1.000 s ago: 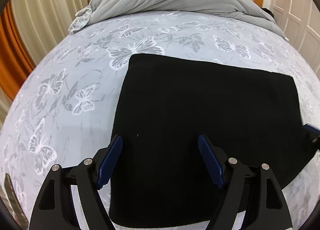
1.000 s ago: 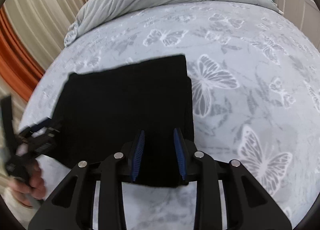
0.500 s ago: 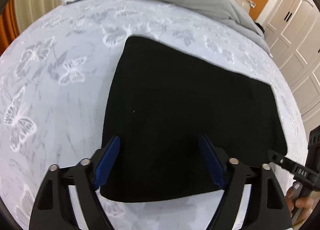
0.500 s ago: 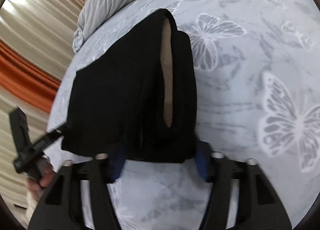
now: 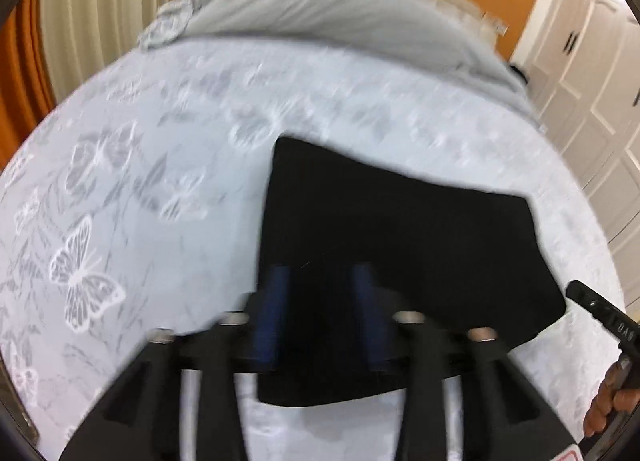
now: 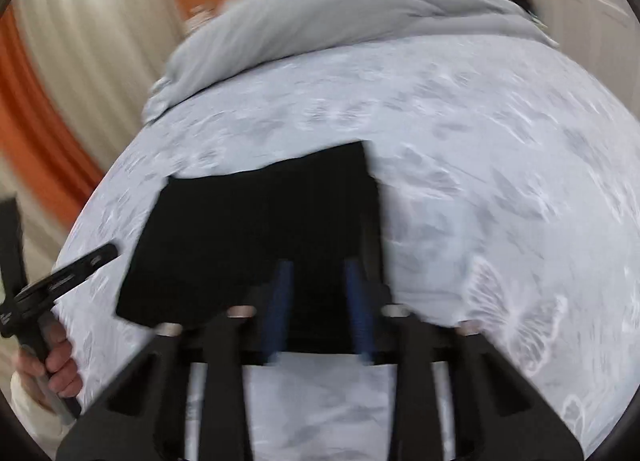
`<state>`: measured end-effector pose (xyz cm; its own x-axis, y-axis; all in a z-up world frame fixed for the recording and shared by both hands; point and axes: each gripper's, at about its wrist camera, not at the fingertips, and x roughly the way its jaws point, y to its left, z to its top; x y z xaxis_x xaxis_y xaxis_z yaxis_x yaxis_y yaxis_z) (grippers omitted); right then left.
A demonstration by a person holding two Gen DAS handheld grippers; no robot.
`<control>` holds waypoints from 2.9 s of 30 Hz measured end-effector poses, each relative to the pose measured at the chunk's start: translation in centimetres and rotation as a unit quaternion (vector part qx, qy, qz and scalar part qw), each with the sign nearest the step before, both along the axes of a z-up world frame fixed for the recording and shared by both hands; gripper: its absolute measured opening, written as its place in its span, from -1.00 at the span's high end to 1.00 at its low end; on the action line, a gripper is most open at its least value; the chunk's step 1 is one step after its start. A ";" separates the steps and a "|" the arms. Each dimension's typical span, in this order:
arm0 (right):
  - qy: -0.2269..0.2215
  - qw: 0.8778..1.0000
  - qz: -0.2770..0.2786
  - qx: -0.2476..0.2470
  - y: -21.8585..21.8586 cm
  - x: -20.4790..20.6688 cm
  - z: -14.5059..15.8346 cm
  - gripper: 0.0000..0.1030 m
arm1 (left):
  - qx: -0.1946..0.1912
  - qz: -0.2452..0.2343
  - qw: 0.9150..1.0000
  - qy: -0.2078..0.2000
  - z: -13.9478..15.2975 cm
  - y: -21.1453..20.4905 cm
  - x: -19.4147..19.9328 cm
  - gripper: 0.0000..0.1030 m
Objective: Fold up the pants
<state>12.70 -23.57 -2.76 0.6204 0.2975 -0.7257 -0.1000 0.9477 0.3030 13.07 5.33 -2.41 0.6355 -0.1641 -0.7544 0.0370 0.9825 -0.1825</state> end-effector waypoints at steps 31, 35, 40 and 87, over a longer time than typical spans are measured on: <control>0.111 0.985 -0.053 0.124 -2.3 3.5 -8.2 -0.07 | -0.223 0.071 0.963 0.134 -7.6 6.9 0.0 -0.32; 0.065 0.990 -0.032 0.122 -1.7 1.5 -3.5 0.45 | -0.177 0.047 0.975 0.125 -6.0 4.7 0.5 -0.14; 0.123 0.991 -0.037 0.037 -1.8 0.8 -7.5 0.12 | -0.084 0.028 0.989 0.118 -6.0 1.8 0.6 -0.36; -0.041 0.989 -0.079 -0.115 2.8 -11.9 -1.1 -0.76 | 0.115 0.014 0.990 -0.076 1.6 -0.7 -14.0 -0.68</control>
